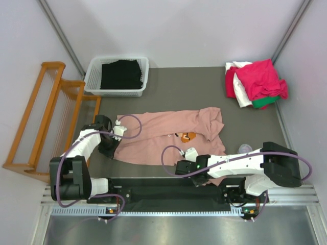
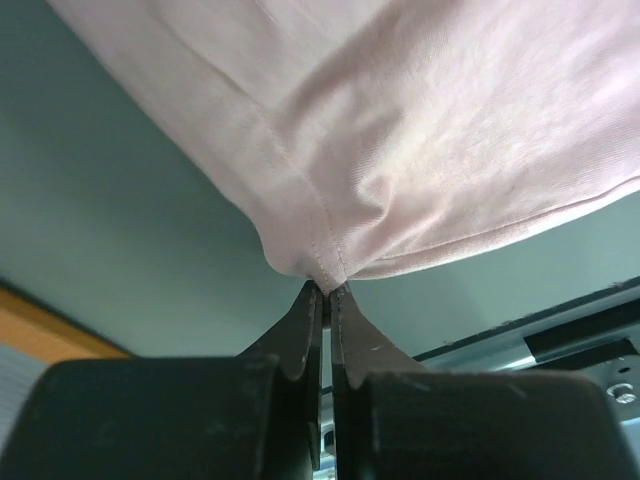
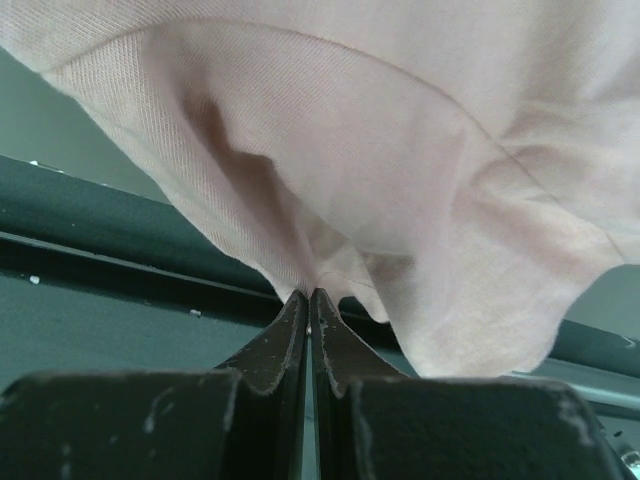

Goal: Fold and stack the t-shirts
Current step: Fold the tshirt

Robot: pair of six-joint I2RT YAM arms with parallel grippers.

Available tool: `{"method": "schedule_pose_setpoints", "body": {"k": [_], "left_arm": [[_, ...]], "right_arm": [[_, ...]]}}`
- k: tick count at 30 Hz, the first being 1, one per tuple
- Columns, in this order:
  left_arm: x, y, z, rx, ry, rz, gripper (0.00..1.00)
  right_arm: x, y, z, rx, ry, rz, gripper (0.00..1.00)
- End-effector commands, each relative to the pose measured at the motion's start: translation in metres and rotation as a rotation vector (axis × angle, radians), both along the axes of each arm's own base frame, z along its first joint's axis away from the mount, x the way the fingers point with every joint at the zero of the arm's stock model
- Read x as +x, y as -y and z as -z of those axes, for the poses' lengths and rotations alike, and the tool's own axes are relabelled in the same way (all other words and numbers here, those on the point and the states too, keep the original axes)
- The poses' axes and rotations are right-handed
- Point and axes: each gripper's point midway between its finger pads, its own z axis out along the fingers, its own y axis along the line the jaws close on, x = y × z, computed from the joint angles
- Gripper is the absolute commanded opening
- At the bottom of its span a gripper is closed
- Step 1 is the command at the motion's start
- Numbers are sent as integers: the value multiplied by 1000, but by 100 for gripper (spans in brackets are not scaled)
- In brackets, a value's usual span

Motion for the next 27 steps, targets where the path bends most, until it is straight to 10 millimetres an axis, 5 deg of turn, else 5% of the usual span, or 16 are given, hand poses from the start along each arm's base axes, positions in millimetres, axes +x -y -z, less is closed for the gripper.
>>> {"method": "schedule_pose_setpoints", "body": {"k": [1,6,17,22,27], "left_arm": [[28,6,-32,-42,85,-7,0],[24,11,-54,-71,107,2,0],[17,6,-58,-36,130,-1,0],[59,0,-60,-16,215,-51,0],[126,-6,-60,-12,239,-111,0]], "right_arm": [[12,-7,-33,51,66,19,0],[1,4,-52,112,42,64,0],[-13,19,-112,185,37,68,0],[37,16,-138,171,214,108,0],[103,32,-140,187,302,259,0]]}}
